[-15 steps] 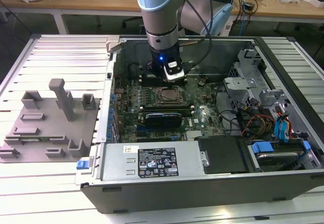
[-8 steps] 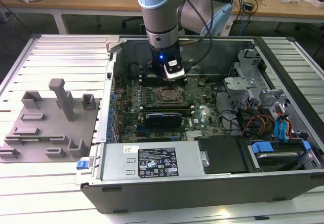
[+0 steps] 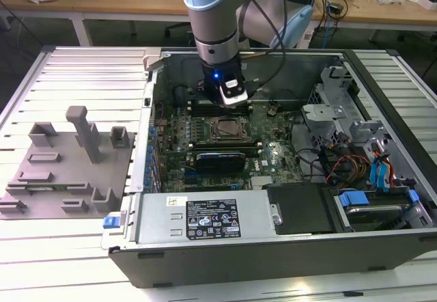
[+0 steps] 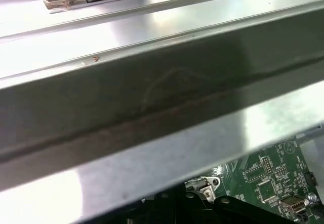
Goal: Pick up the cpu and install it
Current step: 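Install the first cpu locking lever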
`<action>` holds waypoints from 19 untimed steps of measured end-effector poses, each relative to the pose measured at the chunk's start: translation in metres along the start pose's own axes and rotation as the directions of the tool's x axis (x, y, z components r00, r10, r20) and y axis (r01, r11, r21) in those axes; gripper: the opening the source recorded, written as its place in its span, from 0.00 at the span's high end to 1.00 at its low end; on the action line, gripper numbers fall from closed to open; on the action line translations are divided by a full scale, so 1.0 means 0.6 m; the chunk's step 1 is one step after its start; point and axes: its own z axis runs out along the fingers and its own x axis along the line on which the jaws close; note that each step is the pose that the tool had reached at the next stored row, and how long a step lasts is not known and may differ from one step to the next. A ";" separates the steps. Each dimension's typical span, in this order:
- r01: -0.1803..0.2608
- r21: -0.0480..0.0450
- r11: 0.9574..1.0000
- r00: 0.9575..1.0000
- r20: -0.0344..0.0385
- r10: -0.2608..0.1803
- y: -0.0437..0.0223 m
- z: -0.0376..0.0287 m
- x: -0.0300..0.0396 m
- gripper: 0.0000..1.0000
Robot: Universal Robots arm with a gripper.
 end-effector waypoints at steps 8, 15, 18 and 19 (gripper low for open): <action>0.003 -0.009 1.000 1.000 0.025 -0.003 -0.002 0.001 0.009 0.89; 0.005 -0.014 1.000 0.999 0.042 -0.004 -0.004 0.002 0.018 0.89; 0.007 -0.014 1.000 0.999 0.050 -0.006 -0.005 0.003 0.018 0.89; 0.007 -0.012 1.000 0.999 0.053 -0.007 -0.005 0.003 0.018 0.89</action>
